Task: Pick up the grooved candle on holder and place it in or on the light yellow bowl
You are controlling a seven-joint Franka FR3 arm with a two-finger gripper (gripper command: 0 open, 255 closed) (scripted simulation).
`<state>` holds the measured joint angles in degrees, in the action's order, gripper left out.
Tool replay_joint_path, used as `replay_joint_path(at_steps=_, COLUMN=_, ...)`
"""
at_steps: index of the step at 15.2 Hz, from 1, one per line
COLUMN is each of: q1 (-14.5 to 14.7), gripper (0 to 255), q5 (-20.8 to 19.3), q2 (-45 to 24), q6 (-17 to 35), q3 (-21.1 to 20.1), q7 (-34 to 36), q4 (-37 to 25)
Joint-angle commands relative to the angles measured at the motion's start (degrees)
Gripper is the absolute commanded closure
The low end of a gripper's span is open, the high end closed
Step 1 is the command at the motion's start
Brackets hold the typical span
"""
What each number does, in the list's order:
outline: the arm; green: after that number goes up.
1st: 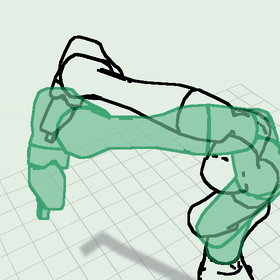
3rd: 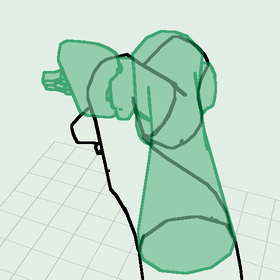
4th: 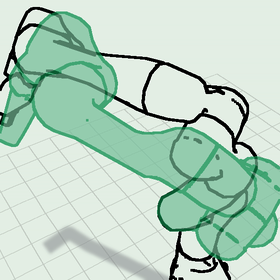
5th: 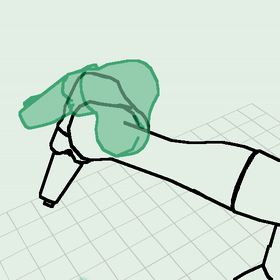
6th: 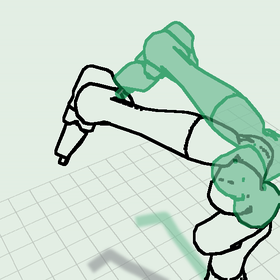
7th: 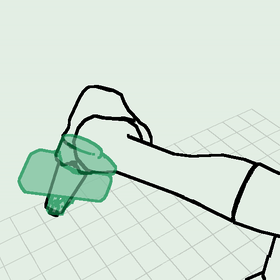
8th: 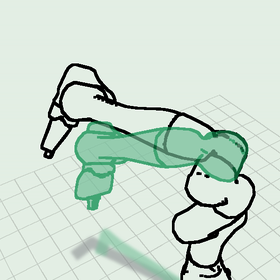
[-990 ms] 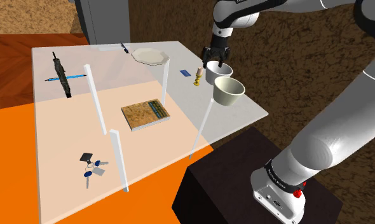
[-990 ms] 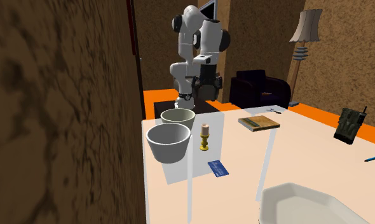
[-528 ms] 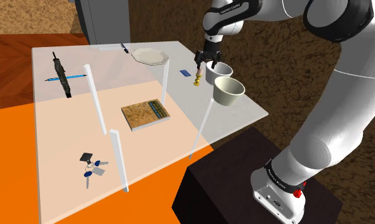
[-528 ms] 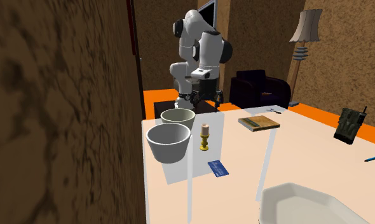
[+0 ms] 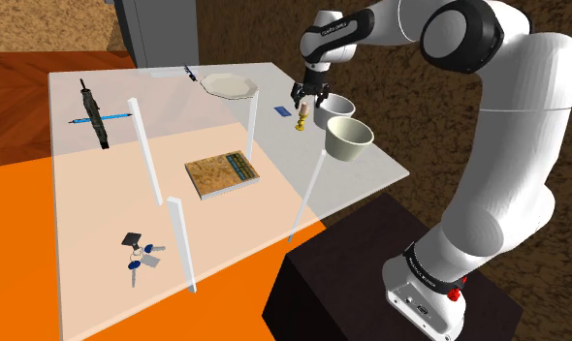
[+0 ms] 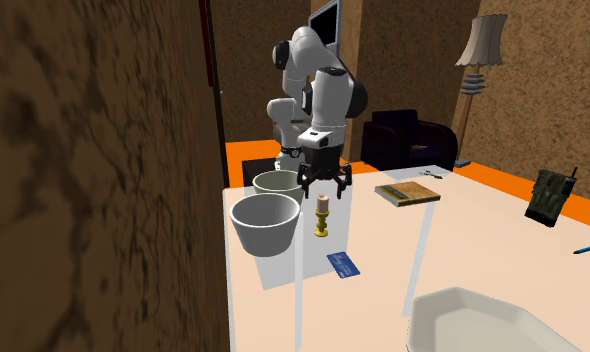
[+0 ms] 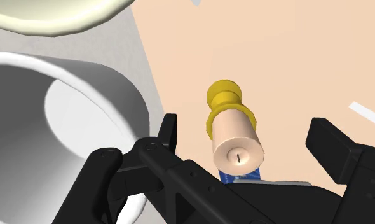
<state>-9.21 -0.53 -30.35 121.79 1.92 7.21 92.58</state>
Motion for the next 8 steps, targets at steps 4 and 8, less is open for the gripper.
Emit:
replay_joint_path(at_steps=4, q1=-0.11, gripper=0, q5=0.04, q2=-1.58, q6=2.85, q3=0.0, q7=-0.07, q4=1.22)
replay_joint_path(at_steps=8, q1=-0.11, gripper=0, q5=0.04, q2=-1.59, q6=2.85, q3=0.0, q7=-0.07, q4=1.21)
